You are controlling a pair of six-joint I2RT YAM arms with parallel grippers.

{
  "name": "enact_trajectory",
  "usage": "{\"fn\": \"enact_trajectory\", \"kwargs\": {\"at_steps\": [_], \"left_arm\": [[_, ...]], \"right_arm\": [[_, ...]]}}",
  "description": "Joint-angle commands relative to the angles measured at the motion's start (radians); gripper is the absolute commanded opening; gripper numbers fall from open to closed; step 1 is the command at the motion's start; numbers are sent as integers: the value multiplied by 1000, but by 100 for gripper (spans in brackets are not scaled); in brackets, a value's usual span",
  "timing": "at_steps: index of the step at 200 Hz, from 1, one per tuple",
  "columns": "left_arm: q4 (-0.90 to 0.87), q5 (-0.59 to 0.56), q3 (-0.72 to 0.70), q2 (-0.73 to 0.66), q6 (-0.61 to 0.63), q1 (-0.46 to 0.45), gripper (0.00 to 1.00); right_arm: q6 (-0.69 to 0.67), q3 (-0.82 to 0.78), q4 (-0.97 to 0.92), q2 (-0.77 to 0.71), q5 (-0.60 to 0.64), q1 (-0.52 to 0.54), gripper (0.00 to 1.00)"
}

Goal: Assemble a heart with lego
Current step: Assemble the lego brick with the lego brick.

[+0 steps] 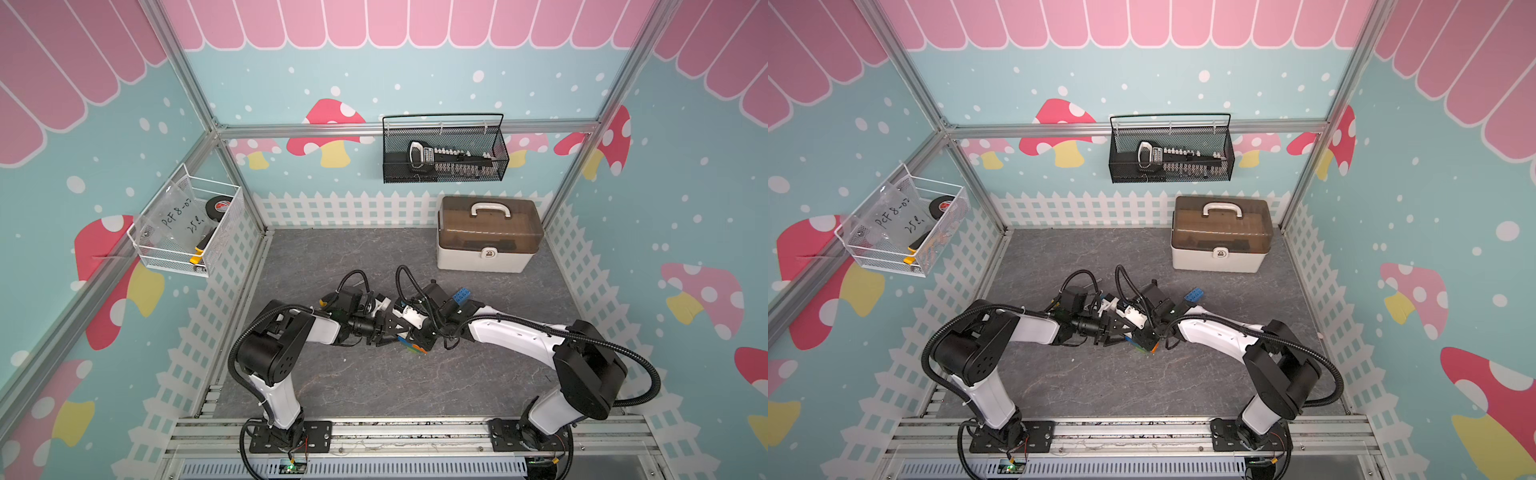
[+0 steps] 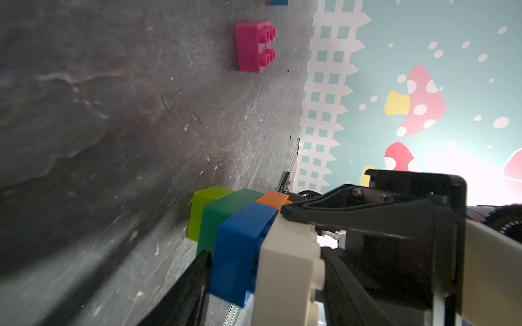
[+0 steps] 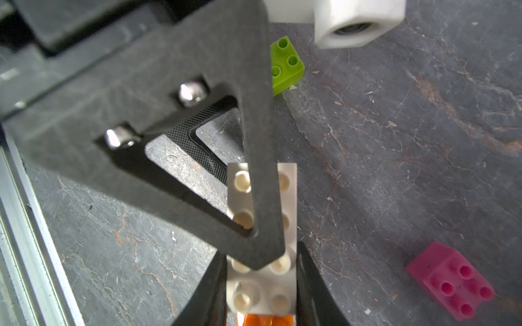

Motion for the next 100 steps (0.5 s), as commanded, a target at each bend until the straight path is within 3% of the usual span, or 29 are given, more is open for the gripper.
{"fn": "enact_trajectory", "kwargs": {"at_steps": [1, 40, 100], "left_arm": [[51, 32, -12, -18, -17, 4, 57], [88, 28, -25, -12, -37, 4, 49], [93, 9, -34, -24, -37, 3, 47]], "right_arm": [[-30, -10, -44, 23, -3, -6, 32], [-31, -8, -44, 31, -7, -12, 32], [-38, -9, -44, 30, -14, -17, 33]]}}
